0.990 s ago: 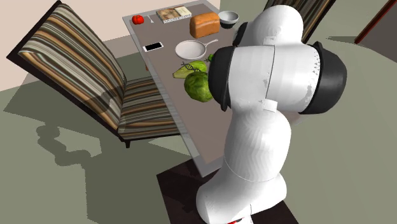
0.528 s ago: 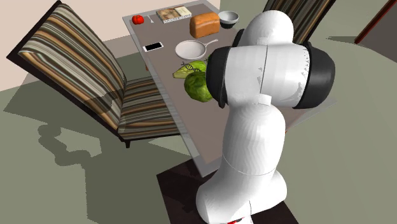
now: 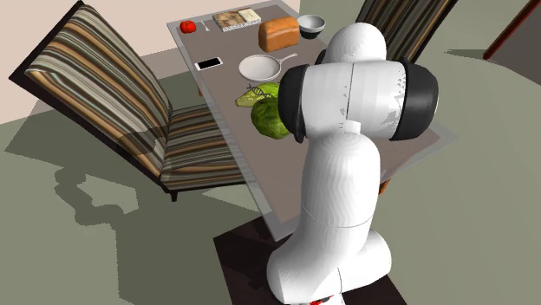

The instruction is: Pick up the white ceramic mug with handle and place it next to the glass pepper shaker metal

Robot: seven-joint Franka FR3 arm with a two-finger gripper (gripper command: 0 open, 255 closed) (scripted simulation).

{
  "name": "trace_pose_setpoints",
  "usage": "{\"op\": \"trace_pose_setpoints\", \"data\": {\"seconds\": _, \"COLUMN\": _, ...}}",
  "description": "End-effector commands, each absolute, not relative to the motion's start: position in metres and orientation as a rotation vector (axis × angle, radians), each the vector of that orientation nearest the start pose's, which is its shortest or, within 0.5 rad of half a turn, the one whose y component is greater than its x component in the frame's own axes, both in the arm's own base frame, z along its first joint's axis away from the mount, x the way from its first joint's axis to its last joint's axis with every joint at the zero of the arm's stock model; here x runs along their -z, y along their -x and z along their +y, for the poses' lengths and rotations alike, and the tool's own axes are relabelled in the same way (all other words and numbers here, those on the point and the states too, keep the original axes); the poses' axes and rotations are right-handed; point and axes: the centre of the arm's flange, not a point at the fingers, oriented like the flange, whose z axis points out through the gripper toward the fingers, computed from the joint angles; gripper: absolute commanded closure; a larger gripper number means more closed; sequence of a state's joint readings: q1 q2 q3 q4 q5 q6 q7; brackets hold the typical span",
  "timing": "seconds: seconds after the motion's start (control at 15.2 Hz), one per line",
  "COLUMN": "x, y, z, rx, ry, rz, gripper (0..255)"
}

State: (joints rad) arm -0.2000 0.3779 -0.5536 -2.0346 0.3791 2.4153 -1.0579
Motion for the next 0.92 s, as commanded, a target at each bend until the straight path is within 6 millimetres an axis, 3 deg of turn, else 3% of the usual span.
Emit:
{"op": "trace_pose_setpoints", "data": {"seconds": 0.0, "x": -0.2836, "y": -0.4478, "z": -0.4032, "rx": 0.162, "ry": 3.158, "rz": -0.106, "gripper": 255}}
{"op": "trace_pose_setpoints", "data": {"seconds": 0.46, "x": -0.2836, "y": -0.4478, "z": -0.4032, "rx": 0.162, "ry": 3.158, "rz": -0.106, "gripper": 255}}
{"op": "trace_pose_setpoints", "data": {"seconds": 0.53, "x": -0.2836, "y": -0.4478, "z": -0.4032, "rx": 0.162, "ry": 3.158, "rz": -0.106, "gripper": 0}}
{"op": "trace_pose_setpoints", "data": {"seconds": 0.86, "x": -0.2836, "y": -0.4478, "z": -0.4032, "rx": 0.162, "ry": 3.158, "rz": -0.106, "gripper": 0}}
